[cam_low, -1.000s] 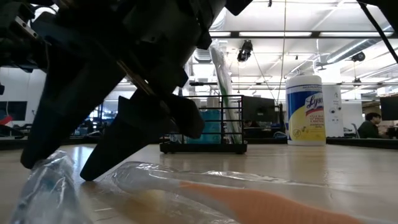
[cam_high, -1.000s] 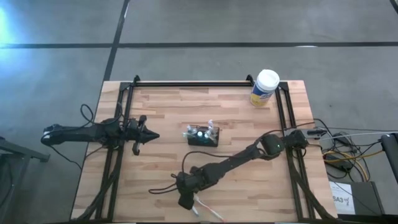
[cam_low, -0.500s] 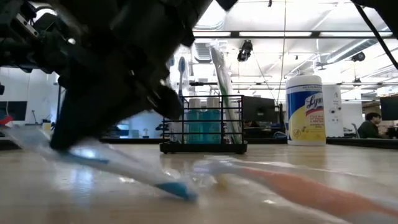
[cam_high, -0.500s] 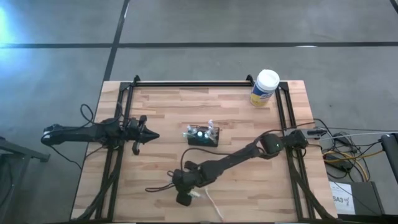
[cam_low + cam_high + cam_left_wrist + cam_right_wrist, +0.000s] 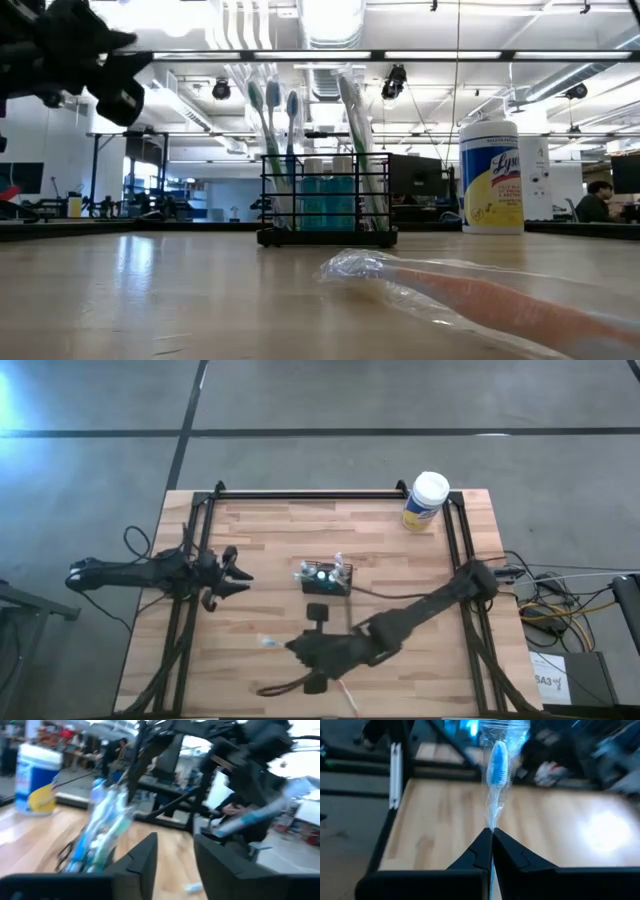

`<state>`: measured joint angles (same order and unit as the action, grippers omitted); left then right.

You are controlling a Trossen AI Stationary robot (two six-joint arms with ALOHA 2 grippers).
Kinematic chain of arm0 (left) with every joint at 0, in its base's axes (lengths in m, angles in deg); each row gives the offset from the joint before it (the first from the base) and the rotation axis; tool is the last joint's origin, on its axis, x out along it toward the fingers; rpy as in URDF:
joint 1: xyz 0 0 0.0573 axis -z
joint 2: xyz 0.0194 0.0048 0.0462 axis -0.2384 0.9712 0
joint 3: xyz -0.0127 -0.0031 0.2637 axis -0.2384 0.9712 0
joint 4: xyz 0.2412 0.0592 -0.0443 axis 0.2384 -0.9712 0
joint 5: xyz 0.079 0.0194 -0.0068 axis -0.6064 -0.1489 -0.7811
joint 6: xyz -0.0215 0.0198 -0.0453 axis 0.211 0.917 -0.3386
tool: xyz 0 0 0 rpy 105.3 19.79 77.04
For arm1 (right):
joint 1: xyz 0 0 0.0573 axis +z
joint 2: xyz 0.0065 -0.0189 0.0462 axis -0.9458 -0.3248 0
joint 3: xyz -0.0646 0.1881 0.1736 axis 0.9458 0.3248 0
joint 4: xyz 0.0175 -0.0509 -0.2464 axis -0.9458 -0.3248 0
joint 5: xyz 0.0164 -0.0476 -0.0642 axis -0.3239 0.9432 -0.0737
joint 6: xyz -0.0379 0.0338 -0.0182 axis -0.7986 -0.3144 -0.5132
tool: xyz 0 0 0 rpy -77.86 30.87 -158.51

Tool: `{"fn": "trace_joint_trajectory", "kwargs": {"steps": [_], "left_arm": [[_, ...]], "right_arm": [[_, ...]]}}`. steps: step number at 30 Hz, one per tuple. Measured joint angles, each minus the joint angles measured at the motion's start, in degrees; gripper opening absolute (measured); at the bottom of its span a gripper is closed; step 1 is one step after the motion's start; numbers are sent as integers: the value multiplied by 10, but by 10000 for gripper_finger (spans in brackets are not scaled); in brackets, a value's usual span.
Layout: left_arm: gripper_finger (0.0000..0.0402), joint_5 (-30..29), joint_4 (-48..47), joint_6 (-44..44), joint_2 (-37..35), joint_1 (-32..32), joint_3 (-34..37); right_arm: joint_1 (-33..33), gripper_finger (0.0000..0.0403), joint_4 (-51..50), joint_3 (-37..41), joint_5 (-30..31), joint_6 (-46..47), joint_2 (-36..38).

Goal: Pick & Place toothbrushing station
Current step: Put the blue toothbrush into the black mesh organizer

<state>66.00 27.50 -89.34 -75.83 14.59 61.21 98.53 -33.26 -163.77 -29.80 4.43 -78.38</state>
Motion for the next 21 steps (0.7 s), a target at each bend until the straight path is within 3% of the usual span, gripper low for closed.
{"fn": "trace_joint_trajectory", "kwargs": {"steps": [4, 7, 10, 13, 18, 21], "left_arm": [[173, 6, 45, 8, 19, 19, 1], [196, 8, 53, 32, 37, 36, 0], [208, 8, 76, 51, 62, 52, 0], [213, 8, 88, 51, 98, 62, -6], [214, -5, 97, 57, 171, 65, -37], [214, -48, 101, 76, 214, 65, -62]], "right_arm": [[-8, 8, 103, 113, 15, -42, 76], [-24, 8, 278, 245, 1, -80, 123], [-48, 8, 480, 364, -60, -121, 144], [-78, 8, 596, 448, -74, -128, 145], [-120, 8, 783, 531, -69, -132, 122], [-124, 8, 888, 549, -75, -169, 111]]}}
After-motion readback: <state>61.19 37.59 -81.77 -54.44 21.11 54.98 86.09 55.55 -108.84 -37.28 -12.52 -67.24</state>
